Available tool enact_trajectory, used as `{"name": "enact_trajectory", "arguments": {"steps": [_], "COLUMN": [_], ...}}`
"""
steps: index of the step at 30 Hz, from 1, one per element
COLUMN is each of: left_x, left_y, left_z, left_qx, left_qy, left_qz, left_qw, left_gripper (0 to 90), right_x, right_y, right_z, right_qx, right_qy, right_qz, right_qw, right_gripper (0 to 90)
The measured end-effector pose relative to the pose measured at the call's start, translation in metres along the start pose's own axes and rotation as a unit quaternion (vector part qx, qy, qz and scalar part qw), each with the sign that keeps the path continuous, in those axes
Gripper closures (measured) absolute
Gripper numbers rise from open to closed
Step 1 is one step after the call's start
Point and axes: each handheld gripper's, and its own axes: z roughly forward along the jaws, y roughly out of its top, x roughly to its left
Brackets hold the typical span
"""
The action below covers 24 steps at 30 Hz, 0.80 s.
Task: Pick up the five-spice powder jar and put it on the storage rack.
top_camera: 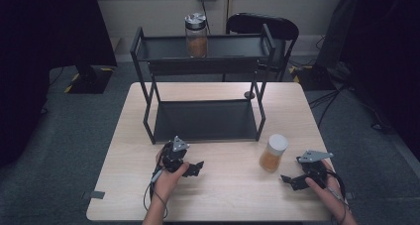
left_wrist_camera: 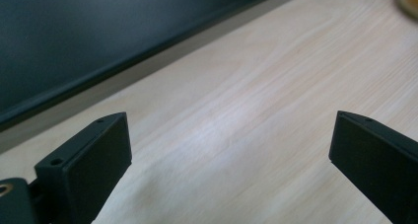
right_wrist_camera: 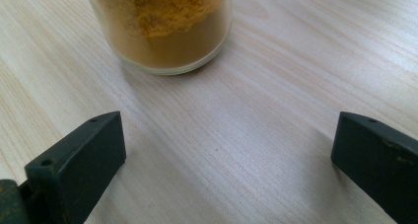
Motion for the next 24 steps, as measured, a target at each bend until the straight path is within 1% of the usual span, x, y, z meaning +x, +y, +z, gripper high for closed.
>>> {"name": "enact_trajectory", "arguments": {"steps": [4, 8, 11, 15, 18, 19, 20, 21, 24], "left_x": [0.001, 0.003, 0.003, 0.005, 0.004, 0.005, 0.006, 0.008, 0.010], "left_y": [-0.004, -0.011, -0.015, -0.020, -0.023, -0.025, -0.028, -0.031, -0.037], "left_z": [-0.002, -0.003, -0.004, -0.006, -0.007, -0.007, -0.007, -0.008, -0.008], "left_qx": [0.012, 0.014, 0.020, 0.031, 0.038, 0.037, 0.034, 0.028, 0.018], "left_qy": [0.004, 0.007, 0.014, 0.019, 0.028, 0.029, 0.026, 0.022, 0.017], "left_qz": [0.008, 0.008, 0.011, 0.021, 0.028, 0.028, 0.023, 0.022, 0.029], "left_qw": [0.9999, 0.9998, 0.9996, 0.9991, 0.9985, 0.9985, 0.9988, 0.9991, 0.9993], "left_gripper": [1.9, 2.2, 2.3, 2.4, 2.5, 2.5, 2.0, 1.7, 0.0], "right_x": [0.000, 0.000, 0.000, 0.000, 0.000, 0.001, 0.001, 0.001, 0.001], "right_y": [0.000, 0.000, 0.000, 0.000, 0.000, 0.000, 0.000, 0.000, 0.000], "right_z": [0.000, 0.000, 0.000, 0.000, 0.000, 0.000, 0.000, 0.000, 0.000], "right_qx": [0.000, 0.000, 0.000, 0.000, 0.001, 0.001, 0.001, 0.001, 0.001], "right_qy": [0.000, 0.000, -0.001, -0.001, -0.001, -0.001, -0.001, -0.001, -0.001], "right_qz": [0.000, 0.000, 0.000, 0.000, 0.000, 0.001, 0.001, 0.001, 0.001], "right_qw": [1.0000, 1.0000, 1.0000, 1.0000, 1.0000, 1.0000, 1.0000, 1.0000, 1.0000], "right_gripper": [0.0, 0.0, 0.0, 0.0, 0.0, 0.0, 0.0, 0.0, 0.0]}}
